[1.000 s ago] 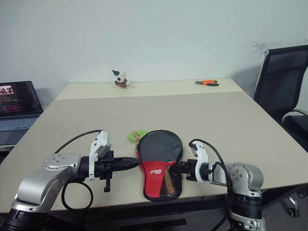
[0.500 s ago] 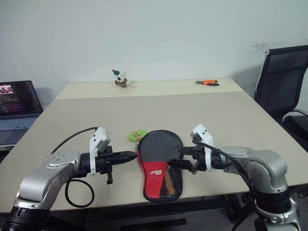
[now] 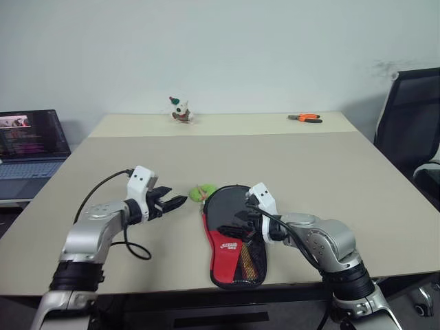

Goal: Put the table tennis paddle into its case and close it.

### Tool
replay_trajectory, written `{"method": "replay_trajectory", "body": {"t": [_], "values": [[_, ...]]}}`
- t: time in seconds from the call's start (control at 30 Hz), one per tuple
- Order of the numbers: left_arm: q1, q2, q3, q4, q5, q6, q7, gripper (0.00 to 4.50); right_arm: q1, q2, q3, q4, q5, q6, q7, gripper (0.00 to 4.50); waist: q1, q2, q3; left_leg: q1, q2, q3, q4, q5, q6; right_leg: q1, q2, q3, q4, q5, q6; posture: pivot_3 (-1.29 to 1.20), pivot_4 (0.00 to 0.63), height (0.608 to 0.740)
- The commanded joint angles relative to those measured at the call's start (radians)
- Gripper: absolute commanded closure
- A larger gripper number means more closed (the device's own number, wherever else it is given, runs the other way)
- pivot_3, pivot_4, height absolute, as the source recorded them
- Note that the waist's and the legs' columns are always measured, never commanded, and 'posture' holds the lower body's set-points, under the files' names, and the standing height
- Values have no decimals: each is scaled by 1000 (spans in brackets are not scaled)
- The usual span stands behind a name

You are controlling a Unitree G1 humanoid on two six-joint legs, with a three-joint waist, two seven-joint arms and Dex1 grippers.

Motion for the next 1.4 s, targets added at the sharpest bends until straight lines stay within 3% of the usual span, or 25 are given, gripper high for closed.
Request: {"method": "replay_trajectory", "body": {"t": [0.03,0.33,0.53,0.63,0.93,1.0,1.2,1.4], "values": [[-149,-46,-43,215,66,-39,3,47,-8,11,-7,-14,-12,-24,-22,0,9,0,0,0,-1,-1,1,0,0,0,0,-1,1,0,0,0,150,740],[-427,-146,-132,715,214,-229,-106,47,-10,20,-13,-3,-27,-28,-58,0,14,0,0,-5,-3,-2,1,0,0,-4,2,-2,1,1,0,0,150,740],[-492,-180,-155,880,296,-327,-127,47,-6,23,-17,-11,-33,-23,-70,0,14,0,0,-6,-3,-1,1,0,0,-4,2,-2,1,1,0,0,150,740],[-494,-191,-149,907,316,-352,-120,653,-2,23,-19,-16,-34,-22,-71,0,15,0,0,-6,-3,-2,2,0,0,-4,1,-2,2,1,0,0,150,740],[-465,-188,-125,921,338,-374,-78,3843,-31,49,6,33,-64,-95,-70,0,14,-1,0,-5,-3,-2,3,0,0,-4,1,-2,5,1,0,0,150,740],[-462,-187,-122,924,343,-383,-64,4372,-39,62,23,73,-77,-116,-64,0,13,-1,-1,-4,-3,-1,3,0,0,-4,2,-2,6,1,0,0,150,740],[-513,-208,-113,961,361,-427,62,4466,-32,45,110,206,-134,-155,-8,0,12,-1,-1,1,-3,-1,4,0,0,-1,3,-2,8,1,0,0,150,740],[-594,-265,-132,1014,430,-495,239,4467,-30,22,117,340,-196,-207,2,0,12,-3,-2,10,-3,0,4,1,1,8,4,-2,8,0,5,0,150,740]]}}
